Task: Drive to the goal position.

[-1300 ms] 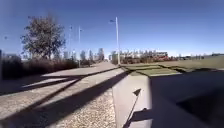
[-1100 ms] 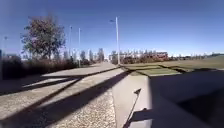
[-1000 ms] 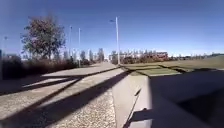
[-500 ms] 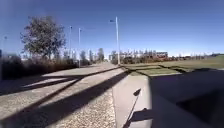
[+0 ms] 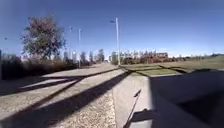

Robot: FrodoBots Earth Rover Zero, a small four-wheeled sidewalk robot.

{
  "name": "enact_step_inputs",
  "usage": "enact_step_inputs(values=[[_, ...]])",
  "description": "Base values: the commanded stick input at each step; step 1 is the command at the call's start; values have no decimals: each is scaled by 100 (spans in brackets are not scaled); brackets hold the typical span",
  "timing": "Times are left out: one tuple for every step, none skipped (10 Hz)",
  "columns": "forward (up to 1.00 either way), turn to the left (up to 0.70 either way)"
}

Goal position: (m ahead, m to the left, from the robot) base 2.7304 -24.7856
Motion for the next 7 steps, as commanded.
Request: enact_step_inputs(values=[[0, 0], [0, 0], [0, 0], [0, 0], [0, 0], [0, 0], [0, 0]])
